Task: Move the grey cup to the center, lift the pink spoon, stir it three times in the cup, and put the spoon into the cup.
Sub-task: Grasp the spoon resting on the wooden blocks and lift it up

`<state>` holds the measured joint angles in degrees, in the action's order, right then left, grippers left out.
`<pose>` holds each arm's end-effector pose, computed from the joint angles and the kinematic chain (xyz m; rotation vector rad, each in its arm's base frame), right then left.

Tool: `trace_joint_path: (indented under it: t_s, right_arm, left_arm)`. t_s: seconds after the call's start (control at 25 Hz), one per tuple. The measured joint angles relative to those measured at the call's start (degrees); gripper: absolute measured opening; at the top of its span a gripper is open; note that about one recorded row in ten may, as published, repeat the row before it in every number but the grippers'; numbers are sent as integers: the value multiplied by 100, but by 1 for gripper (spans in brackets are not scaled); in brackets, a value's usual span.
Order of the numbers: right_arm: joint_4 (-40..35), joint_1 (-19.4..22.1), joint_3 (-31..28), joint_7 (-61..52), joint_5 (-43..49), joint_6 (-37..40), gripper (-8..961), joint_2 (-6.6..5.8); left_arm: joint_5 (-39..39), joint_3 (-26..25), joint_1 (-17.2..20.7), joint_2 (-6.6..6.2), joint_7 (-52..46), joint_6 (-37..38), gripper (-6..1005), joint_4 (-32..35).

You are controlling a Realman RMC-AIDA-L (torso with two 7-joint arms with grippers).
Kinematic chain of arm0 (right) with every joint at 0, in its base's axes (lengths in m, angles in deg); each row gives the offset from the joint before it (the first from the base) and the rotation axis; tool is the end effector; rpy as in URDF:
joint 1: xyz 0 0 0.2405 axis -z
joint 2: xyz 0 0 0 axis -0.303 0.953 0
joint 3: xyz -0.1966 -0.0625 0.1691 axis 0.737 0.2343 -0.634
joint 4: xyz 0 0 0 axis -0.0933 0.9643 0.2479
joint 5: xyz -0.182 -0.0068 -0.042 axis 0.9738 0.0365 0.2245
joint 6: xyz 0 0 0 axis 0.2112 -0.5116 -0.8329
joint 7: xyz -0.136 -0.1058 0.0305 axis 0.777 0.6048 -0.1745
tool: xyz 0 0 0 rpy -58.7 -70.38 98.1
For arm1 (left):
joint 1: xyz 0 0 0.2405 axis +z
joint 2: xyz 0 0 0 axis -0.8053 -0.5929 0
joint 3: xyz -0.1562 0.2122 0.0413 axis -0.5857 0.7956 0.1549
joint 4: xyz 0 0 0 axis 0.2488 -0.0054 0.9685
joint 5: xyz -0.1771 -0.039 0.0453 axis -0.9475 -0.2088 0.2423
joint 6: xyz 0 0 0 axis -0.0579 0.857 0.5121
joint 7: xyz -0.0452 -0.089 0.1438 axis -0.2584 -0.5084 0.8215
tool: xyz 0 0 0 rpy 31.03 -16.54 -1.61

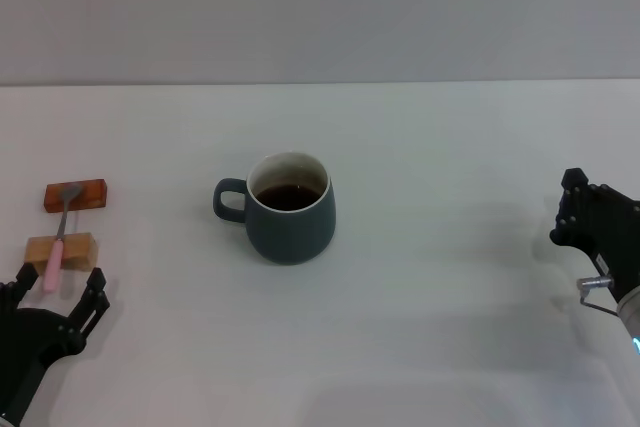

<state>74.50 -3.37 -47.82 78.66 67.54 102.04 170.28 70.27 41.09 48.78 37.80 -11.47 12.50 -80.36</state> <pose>0.3129 0.3285 -0.0617 -1.6936 0.6322 0.5857 -0.3696 0.2337 -0.0445 -1.6519 -0.7288 -0.5845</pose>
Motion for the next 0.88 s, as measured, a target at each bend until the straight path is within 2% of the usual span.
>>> trace_joint_path:
  t_s: [0.88]
  right_arm:
    - [35,31,21,0,36,4,0,0]
  left_arm:
    - [-103,-70,-92,-15,14,-81,843,57]
